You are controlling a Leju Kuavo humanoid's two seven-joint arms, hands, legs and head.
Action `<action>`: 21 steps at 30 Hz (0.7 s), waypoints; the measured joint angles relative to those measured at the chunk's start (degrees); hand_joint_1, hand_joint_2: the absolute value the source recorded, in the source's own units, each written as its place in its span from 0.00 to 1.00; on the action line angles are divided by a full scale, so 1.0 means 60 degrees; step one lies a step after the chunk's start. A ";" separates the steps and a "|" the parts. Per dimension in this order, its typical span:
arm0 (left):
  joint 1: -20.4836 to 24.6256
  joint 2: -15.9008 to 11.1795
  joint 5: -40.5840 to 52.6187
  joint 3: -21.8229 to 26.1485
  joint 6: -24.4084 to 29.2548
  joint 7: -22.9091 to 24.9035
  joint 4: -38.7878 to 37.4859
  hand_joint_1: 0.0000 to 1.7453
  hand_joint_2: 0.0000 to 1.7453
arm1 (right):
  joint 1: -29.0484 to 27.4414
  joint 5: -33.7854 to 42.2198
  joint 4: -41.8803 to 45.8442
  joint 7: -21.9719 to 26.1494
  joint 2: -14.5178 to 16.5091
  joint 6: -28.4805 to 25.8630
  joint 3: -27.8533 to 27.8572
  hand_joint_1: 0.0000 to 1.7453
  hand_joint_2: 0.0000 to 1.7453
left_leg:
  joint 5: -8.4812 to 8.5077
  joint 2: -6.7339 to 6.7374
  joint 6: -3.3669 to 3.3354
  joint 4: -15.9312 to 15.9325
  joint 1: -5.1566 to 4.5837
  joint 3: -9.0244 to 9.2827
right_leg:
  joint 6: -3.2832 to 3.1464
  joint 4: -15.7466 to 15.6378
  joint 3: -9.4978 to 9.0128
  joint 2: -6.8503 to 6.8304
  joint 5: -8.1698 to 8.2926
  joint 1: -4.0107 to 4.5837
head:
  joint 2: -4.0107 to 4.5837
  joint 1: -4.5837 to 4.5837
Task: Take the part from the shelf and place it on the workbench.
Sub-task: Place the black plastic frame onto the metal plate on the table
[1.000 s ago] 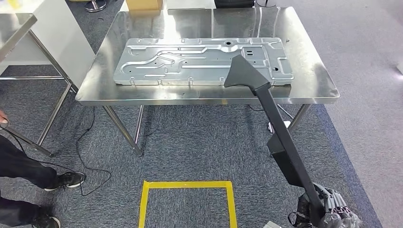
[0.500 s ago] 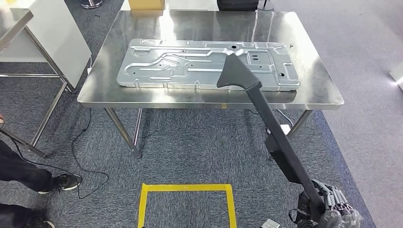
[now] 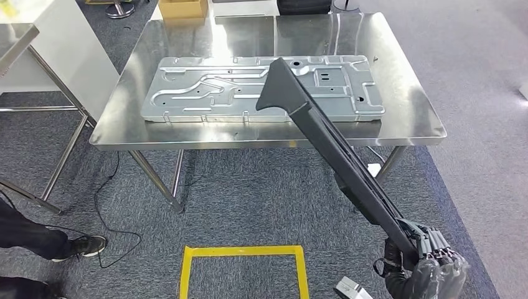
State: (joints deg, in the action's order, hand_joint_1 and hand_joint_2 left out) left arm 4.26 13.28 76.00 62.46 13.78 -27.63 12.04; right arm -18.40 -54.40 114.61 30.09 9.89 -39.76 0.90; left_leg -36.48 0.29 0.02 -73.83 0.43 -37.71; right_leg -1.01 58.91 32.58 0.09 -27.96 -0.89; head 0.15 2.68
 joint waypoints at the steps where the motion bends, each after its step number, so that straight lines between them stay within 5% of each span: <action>1: -0.0012 -0.0003 0.0013 -0.0012 -0.0006 0.0000 0.0000 0.00 1.00 | 0.0046 -0.0061 -0.0001 -0.0056 -0.0048 0.0000 -0.0062 1.00 1.00 | 0.0113 0.0000 -0.0001 -0.0151 0.0003 -0.0170 | -0.0004 0.0001 -0.0036 0.0012 -0.0032 0.0012 | 0.0000 0.0000; 4: -0.0027 -0.0022 0.0063 -0.0038 -0.0013 -0.0001 0.0000 0.00 1.00 | 0.0220 -0.0243 -0.0004 -0.0227 -0.0193 0.0000 -0.0256 1.00 1.00 | 0.1261 -0.0005 -0.0102 0.1325 -0.0006 0.0313 | 0.0040 0.0001 -0.0224 0.0050 -0.0168 0.0032 | 0.0000 0.0001; 6: -0.0013 -0.0033 0.0089 -0.0066 -0.0016 -0.0007 0.0000 0.00 1.00 | 0.0391 -0.0339 -0.0007 -0.0336 -0.0292 0.0000 -0.0386 1.00 1.00 | 0.1612 -0.0012 -0.0187 0.2247 -0.0054 0.0687 | 0.0126 0.0015 -0.0273 0.0056 -0.0249 0.0055 | 0.0000 0.0001; 11: 0.0001 -0.0063 0.0157 -0.0148 -0.0057 -0.0044 0.0000 0.00 1.00 | 0.0941 -0.0575 -0.0099 -0.0845 -0.0712 0.0000 -0.0733 1.00 1.00 | 0.1589 -0.0014 -0.0400 0.2591 -0.0063 0.0874 | 0.0373 0.0211 -0.0222 0.0031 -0.0460 0.0041 | 0.0000 0.0012; 15: 0.0028 -0.0075 0.0189 -0.0180 -0.0124 -0.0063 0.0000 0.00 1.00 | 0.1395 -0.0734 -0.0262 -0.1317 -0.1155 0.0002 -0.0983 1.00 1.00 | 0.1497 0.0001 -0.0550 0.2653 -0.0054 0.1032 | 0.0465 0.2423 0.1032 0.0016 -0.1252 0.0015 | 0.0000 0.0027; 17: 0.0019 -0.0082 0.0210 -0.0183 -0.0139 -0.0066 0.0000 0.00 1.00 | 0.1530 -0.0775 -0.0381 -0.1507 -0.1347 0.0004 -0.1094 1.00 1.00 | 0.1387 -0.0016 -0.0547 0.2641 -0.0054 0.1156 | 0.0476 0.2534 0.1289 0.0014 -0.0902 0.0005 | 0.0000 0.0027; 19: 0.0008 -0.0086 0.0241 -0.0190 -0.0145 -0.0064 0.0000 0.00 1.00 | 0.1671 -0.0795 -0.0479 -0.1637 -0.1498 0.0004 -0.1182 1.00 1.00 | 0.1240 -0.0038 -0.0502 0.2616 -0.0049 0.1334 | 0.0448 0.1427 0.0933 0.0001 -0.0046 -0.0004 | 0.0000 0.0028; 21: 0.0006 -0.0087 0.0260 -0.0199 -0.0149 -0.0061 0.0000 0.00 1.00 | 0.1772 -0.0798 -0.0539 -0.1697 -0.1578 0.0004 -0.1229 1.00 1.00 | 0.1113 -0.0050 -0.0432 0.2589 -0.0062 0.1425 | 0.0395 0.0512 0.0542 -0.0018 0.0372 0.0021 | 0.0000 0.0034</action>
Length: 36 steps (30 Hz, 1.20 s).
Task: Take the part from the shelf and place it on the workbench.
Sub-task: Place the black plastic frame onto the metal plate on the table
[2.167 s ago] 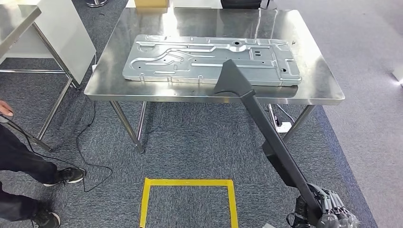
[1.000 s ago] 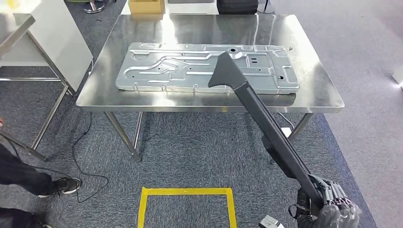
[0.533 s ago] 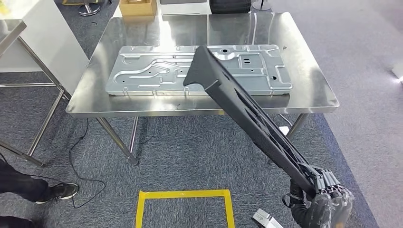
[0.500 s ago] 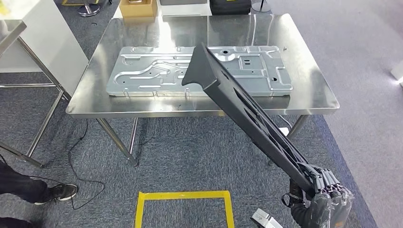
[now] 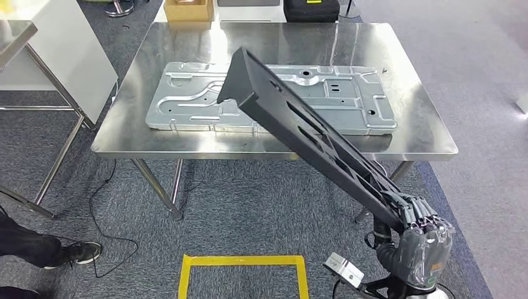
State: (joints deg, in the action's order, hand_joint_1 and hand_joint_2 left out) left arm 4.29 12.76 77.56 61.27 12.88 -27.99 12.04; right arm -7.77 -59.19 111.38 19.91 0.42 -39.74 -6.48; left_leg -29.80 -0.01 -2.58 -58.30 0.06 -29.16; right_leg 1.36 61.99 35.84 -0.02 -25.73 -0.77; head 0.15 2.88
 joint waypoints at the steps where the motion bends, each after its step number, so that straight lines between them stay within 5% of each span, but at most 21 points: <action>1: 0.0004 -0.0001 0.0003 -0.0005 -0.0002 0.0005 0.0000 0.00 1.00 | 0.0034 0.0000 -0.0027 -0.0014 -0.0027 0.0000 -0.0025 1.00 1.00 | -0.0040 -0.0006 0.0042 -0.0005 -0.0014 0.0000 | -0.0040 -0.0164 -0.0088 -0.0003 -0.0032 0.0021 | 0.0000 -0.0003; 6: 0.0054 -0.0027 0.0017 -0.0047 -0.0004 0.0021 0.0000 0.00 1.00 | 0.0146 0.0000 -0.0178 -0.0076 -0.0151 0.0000 -0.0159 1.00 1.00 | -0.0292 0.0007 0.0268 -0.0192 -0.0023 -0.0008 | -0.0287 -0.0384 -0.0275 0.0046 -0.0259 0.0022 | 0.0000 -0.0035; 8: 0.0057 -0.0036 0.0020 -0.0068 -0.0005 0.0017 0.0000 0.00 1.00 | 0.0225 0.0003 -0.0228 -0.0108 -0.0170 0.0000 -0.0190 1.00 1.00 | -0.0716 0.0003 0.0350 -0.1158 0.0002 -0.0476 | -0.0387 -0.0434 -0.0408 0.0028 -0.0334 0.0009 | 0.0000 -0.0037; 10: 0.0039 -0.0036 0.0024 -0.0093 -0.0005 0.0017 0.0000 0.00 1.00 | 0.0280 0.0006 -0.0288 -0.0123 -0.0176 0.0000 -0.0206 1.00 1.00 | -0.1096 0.0002 0.0389 -0.2462 0.0013 -0.1295 | -0.0437 -0.0438 -0.0525 0.0019 -0.0444 0.0031 | 0.0000 -0.0037; 12: 0.0008 -0.0037 0.0032 -0.0117 -0.0005 0.0017 0.0000 0.00 1.00 | 0.0293 0.0007 -0.0348 -0.0131 -0.0180 0.0000 -0.0215 1.00 1.00 | -0.0808 0.0002 0.0371 -0.2788 0.0015 -0.1725 | -0.0441 -0.0438 -0.0690 0.0040 -0.0576 0.0054 | 0.0000 -0.0038; 14: -0.0009 -0.0044 0.0041 -0.0129 -0.0005 0.0017 0.0000 0.00 1.00 | 0.0303 0.0007 -0.0375 -0.0136 -0.0182 0.0000 -0.0232 1.00 1.00 | 0.0107 -0.0003 0.0267 -0.1746 0.0000 -0.1505 | -0.0423 -0.0444 -0.0896 0.0065 -0.0735 0.0074 | 0.0000 -0.0037; 16: -0.0005 -0.0064 0.0046 -0.0136 -0.0005 0.0017 0.0000 0.00 1.00 | 0.0335 0.0007 -0.0394 -0.0137 -0.0184 0.0000 -0.0245 1.00 1.00 | 0.0642 -0.0010 0.0131 -0.0678 -0.0062 -0.1128 | -0.0355 -0.0450 -0.1014 0.0079 -0.0879 0.0092 | 0.0000 -0.0024; 20: -0.0007 -0.0085 0.0057 -0.0156 -0.0004 0.0009 0.0000 0.00 1.00 | 0.0376 0.0006 -0.0439 -0.0154 -0.0206 0.0000 -0.0253 1.00 1.00 | 0.0565 -0.0021 -0.0025 -0.0075 -0.0128 -0.0788 | -0.0158 -0.0442 -0.1159 0.0065 -0.0888 0.0052 | 0.0000 -0.0011; 22: -0.0022 -0.0088 0.0056 -0.0158 -0.0002 0.0005 0.0000 0.00 1.00 | 0.0410 0.0004 -0.0450 -0.0157 -0.0232 -0.0002 -0.0253 1.00 1.00 | 0.0543 -0.0027 -0.0111 0.0093 -0.0088 -0.0527 | -0.0079 -0.0019 -0.0999 0.0051 -0.1045 0.0026 | 0.0000 0.0004; 26: 0.0011 -0.0084 0.0056 -0.0163 -0.0002 0.0000 0.0000 0.00 1.00 | 0.0428 0.0004 -0.0498 -0.0157 -0.0268 -0.0003 -0.0262 1.00 1.00 | 0.0340 -0.0030 -0.0183 0.0157 -0.0069 -0.0228 | 0.0080 0.1881 0.0389 0.0048 -0.1634 -0.0034 | 0.0000 0.0017; 28: -0.0013 -0.0083 0.0041 -0.0164 -0.0004 -0.0003 0.0000 0.00 1.00 | 0.0422 0.0004 -0.0522 -0.0158 -0.0281 -0.0002 -0.0264 1.00 1.00 | 0.0178 -0.0034 -0.0150 0.0150 -0.0062 -0.0020 | 0.0122 0.1614 0.0583 0.0039 -0.1146 -0.0071 | 0.0000 0.0017; 30: -0.0034 -0.0081 0.0032 -0.0165 -0.0004 -0.0012 0.0000 0.00 1.00 | 0.0426 0.0008 -0.0534 -0.0159 -0.0305 -0.0002 -0.0266 1.00 1.00 | -0.0020 -0.0036 -0.0072 0.0142 -0.0055 0.0203 | 0.0114 0.0501 0.0317 0.0007 -0.0255 -0.0089 | 0.0000 0.0022; 31: -0.0026 -0.0080 0.0032 -0.0166 -0.0002 -0.0017 0.0000 0.00 1.00 | 0.0433 0.0014 -0.0545 -0.0160 -0.0316 -0.0002 -0.0268 1.00 1.00 | -0.0100 -0.0039 -0.0020 0.0131 -0.0053 0.0268 | 0.0066 0.0043 0.0207 -0.0016 -0.0045 -0.0057 | 0.0000 0.0026; 36: 0.0023 -0.0087 0.0046 -0.0172 0.0010 -0.0034 0.0000 0.00 1.00 | 0.0426 0.0042 -0.0570 -0.0171 -0.0325 0.0000 -0.0271 1.00 1.00 | -0.0281 -0.0014 0.0249 -0.0133 -0.0051 0.0335 | -0.0339 -0.0339 -0.0004 0.0007 -0.0007 0.0006 | 0.0000 0.0001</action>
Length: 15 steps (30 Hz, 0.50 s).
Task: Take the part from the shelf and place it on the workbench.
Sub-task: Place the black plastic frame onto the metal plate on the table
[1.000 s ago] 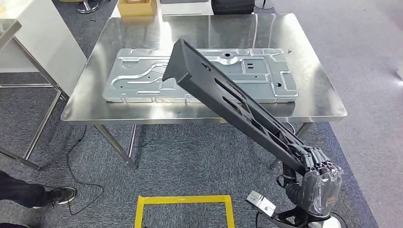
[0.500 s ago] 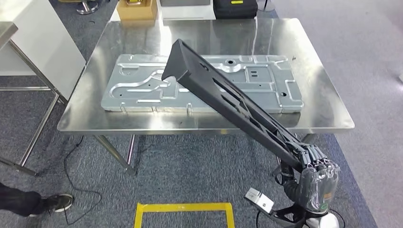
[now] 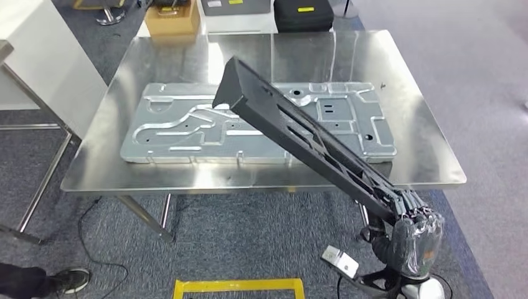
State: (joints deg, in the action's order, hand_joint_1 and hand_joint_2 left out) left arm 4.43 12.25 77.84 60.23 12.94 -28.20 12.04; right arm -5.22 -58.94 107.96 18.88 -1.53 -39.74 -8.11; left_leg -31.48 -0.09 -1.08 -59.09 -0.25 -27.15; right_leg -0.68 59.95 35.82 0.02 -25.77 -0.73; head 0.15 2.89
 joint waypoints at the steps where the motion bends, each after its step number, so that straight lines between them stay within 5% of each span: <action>1: 0.0004 -0.0002 0.0002 -0.0001 0.0000 -0.0003 0.0000 0.00 1.00 | 0.0012 0.0004 -0.0001 -0.0004 0.0000 -0.0001 0.0005 1.00 1.00 | -0.0100 0.0002 0.0031 -0.0303 0.0012 -0.0137 | -0.0057 -0.0039 -0.0092 0.0004 -0.0025 -0.0007 | 0.0000 -0.0003; 4: -0.0001 -0.0001 0.0007 -0.0003 0.0000 -0.0007 0.0000 0.00 1.00 | 0.0029 0.0012 -0.0002 -0.0004 -0.0001 -0.0001 0.0010 1.00 1.00 | -0.0764 0.0002 0.0136 -0.1948 0.0058 -0.1140 | -0.0172 -0.0085 -0.0272 -0.0002 -0.0155 0.0012 | 0.0000 -0.0009; 6: -0.0024 -0.0001 0.0015 -0.0003 0.0000 -0.0006 0.0000 0.00 1.00 | 0.0023 0.0015 -0.0004 -0.0004 -0.0003 0.0000 0.0011 1.00 1.00 | -0.0803 0.0003 0.0165 -0.2475 0.0072 -0.1691 | -0.0185 -0.0083 -0.0381 0.0019 -0.0258 0.0039 | 0.0000 -0.0009; 9: -0.0045 -0.0005 0.0017 -0.0003 -0.0001 0.0001 0.0000 0.00 1.00 | 0.0035 0.0021 -0.0005 -0.0004 -0.0004 0.0000 0.0011 1.00 1.00 | 0.0404 0.0003 0.0060 -0.1095 0.0060 -0.1430 | -0.0156 -0.0089 -0.0642 0.0044 -0.0436 0.0067 | 0.0000 -0.0003; 10: -0.0041 -0.0009 0.0016 -0.0003 -0.0002 0.0001 0.0000 0.00 1.00 | 0.0047 0.0023 -0.0009 -0.0004 -0.0004 0.0000 0.0010 1.00 1.00 | 0.0587 0.0004 0.0004 -0.0597 0.0026 -0.1289 | -0.0131 -0.0090 -0.0713 0.0048 -0.0486 0.0074 | 0.0000 -0.0002; 13: -0.0020 -0.0020 0.0014 -0.0005 0.0002 0.0003 0.0000 0.00 1.00 | 0.0088 0.0024 -0.0028 -0.0025 -0.0004 0.0000 -0.0006 1.00 1.00 | 0.0536 -0.0015 -0.0160 -0.0116 -0.0073 -0.1160 | 0.0025 -0.0091 -0.0788 0.0052 -0.0610 0.0085 | 0.0000 -0.0033; 15: -0.0042 -0.0024 0.0014 -0.0007 0.0008 0.0005 0.0000 0.00 1.00 | 0.0114 0.0023 -0.0032 -0.0040 -0.0014 0.0000 -0.0035 1.00 1.00 | 0.0761 -0.0014 -0.0247 0.0037 -0.0028 -0.1017 | 0.0141 -0.0074 -0.0872 0.0046 -0.0709 0.0104 | 0.0000 -0.0039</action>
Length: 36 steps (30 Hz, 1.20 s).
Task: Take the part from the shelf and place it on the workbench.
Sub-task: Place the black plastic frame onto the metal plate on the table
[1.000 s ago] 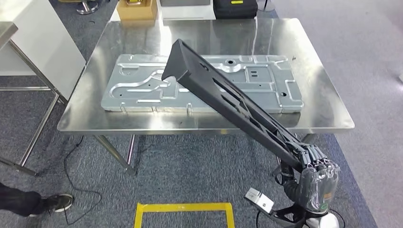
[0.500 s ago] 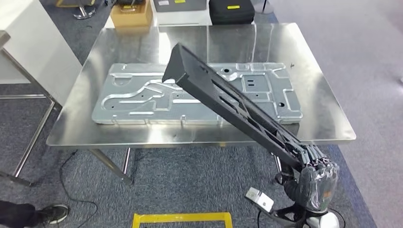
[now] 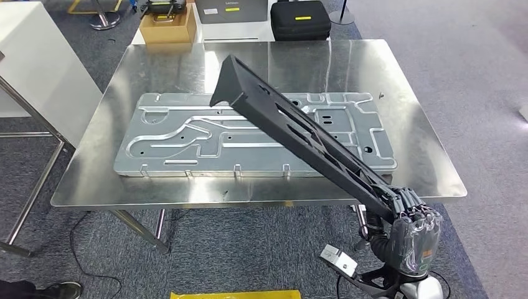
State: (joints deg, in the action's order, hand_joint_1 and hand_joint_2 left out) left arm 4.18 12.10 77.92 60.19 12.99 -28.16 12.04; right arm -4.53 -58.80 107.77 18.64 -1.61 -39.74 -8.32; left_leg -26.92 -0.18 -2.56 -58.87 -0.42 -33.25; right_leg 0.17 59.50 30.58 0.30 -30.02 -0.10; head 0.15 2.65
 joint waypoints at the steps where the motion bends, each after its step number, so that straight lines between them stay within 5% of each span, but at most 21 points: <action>1: -0.0003 0.0001 0.0001 -0.0002 0.0002 -0.0001 0.0000 0.00 1.00 | 0.0016 -0.0001 0.0000 -0.0001 -0.0009 0.0000 -0.0015 1.00 1.00 | 0.0039 0.0007 -0.0035 0.0075 0.0029 0.0083 | 0.0044 0.0132 0.0018 -0.0003 -0.0104 0.0002 | 0.0000 0.0005; 4: 0.0040 0.0013 0.0003 -0.0012 -0.0009 -0.0005 0.0000 0.00 1.00 | 0.0062 -0.0001 -0.0014 -0.0020 -0.0040 0.0000 -0.0037 1.00 1.00 | 0.0034 0.0017 -0.0118 0.0190 0.0061 0.0240 | 0.0145 0.1653 0.0826 -0.0012 -0.0786 -0.0029 | 0.0000 0.0019; 6: 0.0038 0.0014 0.0003 -0.0014 -0.0016 -0.0005 0.0000 0.00 1.00 | 0.0068 -0.0008 -0.0049 -0.0040 -0.0052 0.0000 -0.0061 1.00 1.00 | -0.0048 0.0009 -0.0137 0.0180 0.0055 0.0307 | 0.0192 0.2584 0.1504 -0.0013 -0.0911 -0.0055 | 0.0000 0.0017; 8: 0.0021 0.0016 0.0005 -0.0015 -0.0019 -0.0005 0.0000 0.00 1.00 | 0.0072 -0.0022 -0.0081 -0.0065 -0.0060 0.0000 -0.0084 1.00 1.00 | -0.0178 -0.0010 -0.0119 0.0153 0.0056 0.0440 | 0.0206 0.2162 0.1540 -0.0018 -0.0256 -0.0085 | 0.0000 0.0016; 10: 0.0016 0.0026 0.0011 -0.0019 -0.0023 -0.0005 0.0000 0.00 1.00 | 0.0089 -0.0028 -0.0097 -0.0084 -0.0075 0.0000 -0.0097 1.00 1.00 | -0.0346 -0.0029 -0.0051 0.0109 0.0043 0.0558 | 0.0166 0.0919 0.1101 -0.0029 0.0522 -0.0083 | 0.0000 0.0022; 11: 0.0023 0.0031 0.0013 -0.0021 -0.0023 -0.0005 0.0000 0.00 1.00 | 0.0105 -0.0028 -0.0103 -0.0088 -0.0081 0.0000 -0.0106 1.00 1.00 | -0.0416 -0.0035 -0.0003 0.0087 0.0030 0.0584 | 0.0121 0.0468 0.0909 -0.0032 0.0679 -0.0070 | 0.0000 0.0019; 15: 0.0054 0.0030 0.0014 -0.0028 -0.0006 0.0001 0.0000 0.00 1.00 | 0.0140 -0.0035 -0.0121 -0.0116 -0.0096 0.0000 -0.0157 1.00 1.00 | -0.0545 -0.0033 0.0194 0.0092 0.0014 0.0649 | -0.0072 0.0074 0.0697 0.0001 0.0588 -0.0066 | 0.0000 0.0000; 17: 0.0070 0.0026 0.0020 -0.0028 0.0001 0.0005 0.0000 0.00 1.00 | 0.0164 -0.0044 -0.0122 -0.0138 -0.0100 0.0000 -0.0174 1.00 1.00 | -0.0792 -0.0025 0.0302 -0.0339 0.0026 0.0491 | -0.0173 0.0001 0.0600 -0.0007 0.0555 -0.0103 | 0.0000 -0.0005; 20: 0.0056 0.0026 0.0029 -0.0028 0.0000 0.0007 0.0000 0.00 1.00 | 0.0200 -0.0066 -0.0135 -0.0143 -0.0101 0.0000 -0.0220 1.00 1.00 | -0.1485 -0.0022 0.0415 -0.2140 0.0078 -0.0541 | -0.0272 -0.0025 0.0492 -0.0043 0.0465 -0.0097 | 0.0000 -0.0008; 21: 0.0040 0.0026 0.0027 -0.0028 -0.0002 0.0013 0.0000 0.00 1.00 | 0.0202 -0.0069 -0.0146 -0.0148 -0.0102 0.0000 -0.0240 1.00 1.00 | -0.1510 -0.0022 0.0430 -0.2549 0.0090 -0.0847 | -0.0280 -0.0024 0.0453 -0.0044 0.0430 -0.0093 | 0.0000 -0.0008; 23: 0.0018 0.0026 0.0004 -0.0028 -0.0001 0.0055 0.0000 0.00 1.00 | 0.0203 -0.0084 -0.0170 -0.0159 -0.0103 0.0000 -0.0283 1.00 1.00 | -0.0976 -0.0021 0.0420 -0.2299 0.0101 -0.0954 | -0.0266 -0.0021 0.0334 -0.0032 0.0352 -0.0092 | 0.0000 -0.0008; 26: 0.0023 0.0024 -0.0049 -0.0025 0.0025 0.0120 0.0000 0.00 1.00 | 0.0221 -0.0118 -0.0189 -0.0185 -0.0103 0.0000 -0.0325 1.00 1.00 | 0.0073 -0.0026 0.0301 -0.0542 0.0068 -0.0332 | -0.0171 -0.0012 0.0157 -0.0012 0.0207 -0.0068 | 0.0000 -0.0005; 32: 0.0037 0.0029 -0.0073 -0.0018 -0.0058 0.0070 0.0000 0.00 1.00 | 0.0250 -0.0127 -0.0196 -0.0194 -0.0106 0.0000 -0.0353 0.98 1.00 | 0.0201 -0.0025 -0.0008 0.0132 0.0070 -0.0037 | 0.0107 0.0260 0.0231 -0.0023 -0.0096 -0.0075 | 0.0000 0.0001; 36: 0.0055 0.0031 -0.0048 -0.0021 -0.0206 -0.0057 0.0000 0.00 1.00 | 0.0281 -0.0105 -0.0274 -0.0260 -0.0125 0.0000 -0.0427 0.92 1.00 | 0.0157 -0.0015 -0.0142 0.0175 0.0052 0.0029 | 0.0193 0.2421 0.1391 -0.0032 -0.0976 -0.0106 | 0.0000 0.0009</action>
State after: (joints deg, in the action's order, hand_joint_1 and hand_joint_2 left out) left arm 4.51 12.29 77.63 60.06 11.75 -28.51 12.04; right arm -2.85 -59.43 106.12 17.08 -2.36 -39.74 -10.88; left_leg -25.98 -0.26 -3.41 -57.82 -0.11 -33.08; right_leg 1.33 74.03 38.93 0.11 -35.88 -0.74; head 0.15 2.70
